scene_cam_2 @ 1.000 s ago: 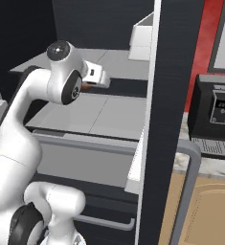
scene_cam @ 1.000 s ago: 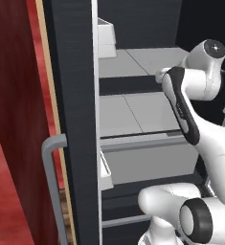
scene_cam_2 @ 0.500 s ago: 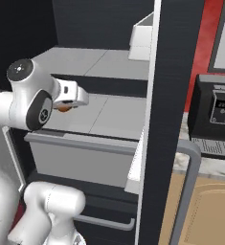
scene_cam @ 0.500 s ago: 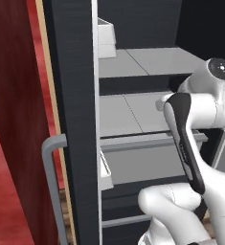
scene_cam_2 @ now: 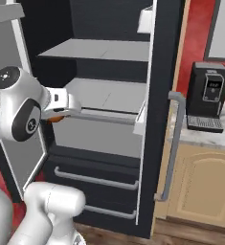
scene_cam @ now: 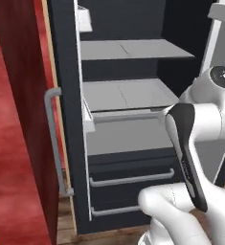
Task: Pick the tangerine and apple from the fridge and place them inside the tupperware on the counter.
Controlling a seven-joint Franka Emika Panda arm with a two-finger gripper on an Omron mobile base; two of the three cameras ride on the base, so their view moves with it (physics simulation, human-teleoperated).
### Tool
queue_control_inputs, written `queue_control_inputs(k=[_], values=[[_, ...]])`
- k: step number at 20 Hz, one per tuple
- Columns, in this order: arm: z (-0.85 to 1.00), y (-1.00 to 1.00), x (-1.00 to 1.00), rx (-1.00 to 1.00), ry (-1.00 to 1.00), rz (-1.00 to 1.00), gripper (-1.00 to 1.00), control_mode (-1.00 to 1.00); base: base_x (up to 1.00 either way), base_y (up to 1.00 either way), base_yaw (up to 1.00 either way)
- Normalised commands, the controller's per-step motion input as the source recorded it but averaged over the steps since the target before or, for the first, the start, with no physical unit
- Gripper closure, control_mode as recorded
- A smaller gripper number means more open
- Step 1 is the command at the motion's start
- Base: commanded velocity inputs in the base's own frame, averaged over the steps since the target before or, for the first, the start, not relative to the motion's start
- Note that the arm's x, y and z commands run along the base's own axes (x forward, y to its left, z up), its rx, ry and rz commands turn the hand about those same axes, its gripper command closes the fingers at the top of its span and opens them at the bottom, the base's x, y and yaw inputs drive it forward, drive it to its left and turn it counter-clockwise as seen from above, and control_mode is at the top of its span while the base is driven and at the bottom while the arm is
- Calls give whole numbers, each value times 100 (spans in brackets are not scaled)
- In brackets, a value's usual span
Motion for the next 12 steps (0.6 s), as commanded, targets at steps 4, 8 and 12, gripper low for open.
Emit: queue_control_inputs(k=[4, 8, 12], values=[[0, 0, 0, 0, 0, 0, 100, 100, -90, -97, 0], [0, 0, 0, 0, 0, 0, 100, 100, -41, -100, 0], [0, 0, 0, 0, 0, 0, 100, 100, -4, -100, 0]])
